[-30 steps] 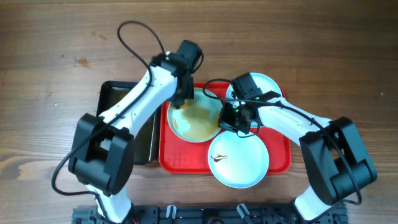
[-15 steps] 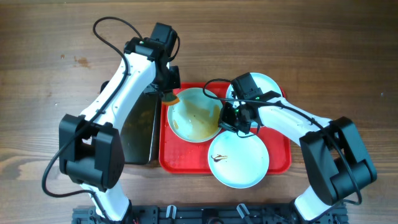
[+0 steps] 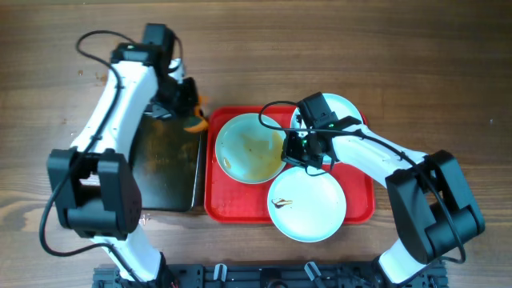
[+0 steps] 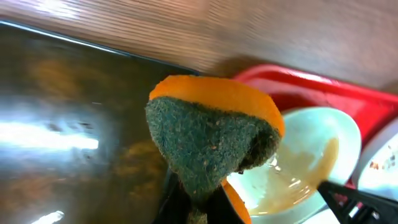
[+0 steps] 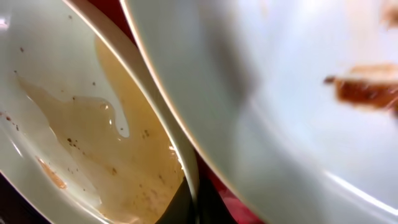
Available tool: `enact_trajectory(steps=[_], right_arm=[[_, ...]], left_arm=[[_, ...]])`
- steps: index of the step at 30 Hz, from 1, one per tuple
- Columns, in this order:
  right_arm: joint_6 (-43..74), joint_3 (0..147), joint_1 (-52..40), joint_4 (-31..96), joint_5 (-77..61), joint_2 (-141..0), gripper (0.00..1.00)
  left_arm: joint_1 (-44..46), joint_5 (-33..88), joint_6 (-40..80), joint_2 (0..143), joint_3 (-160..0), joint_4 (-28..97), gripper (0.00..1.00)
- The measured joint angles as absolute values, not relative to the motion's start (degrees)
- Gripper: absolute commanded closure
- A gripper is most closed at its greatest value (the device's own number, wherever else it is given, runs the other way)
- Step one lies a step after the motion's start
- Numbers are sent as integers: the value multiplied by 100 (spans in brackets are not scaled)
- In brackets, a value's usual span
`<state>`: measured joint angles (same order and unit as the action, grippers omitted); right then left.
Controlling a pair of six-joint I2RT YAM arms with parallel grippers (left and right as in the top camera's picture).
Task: Clean dirty plates on tray and stack at the side
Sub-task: 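Lift the sponge with the left gripper back toward the black tray, then lift the gripped upper-right plate with the right gripper off the red tray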
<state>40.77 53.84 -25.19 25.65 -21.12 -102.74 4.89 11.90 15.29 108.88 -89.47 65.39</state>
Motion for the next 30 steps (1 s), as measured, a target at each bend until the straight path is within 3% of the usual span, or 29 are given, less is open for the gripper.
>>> enact_trajectory(steps=[18, 30], right_arm=[[3570, 5406, -2502, 2906, -1730, -9404, 95], [3065, 6294, -2502, 4737, -471, -9150, 95]], left_arm=[[287, 1192, 1529, 10888, -8947, 6490, 96], [287, 1194, 1527, 10888, -8947, 6466, 96]])
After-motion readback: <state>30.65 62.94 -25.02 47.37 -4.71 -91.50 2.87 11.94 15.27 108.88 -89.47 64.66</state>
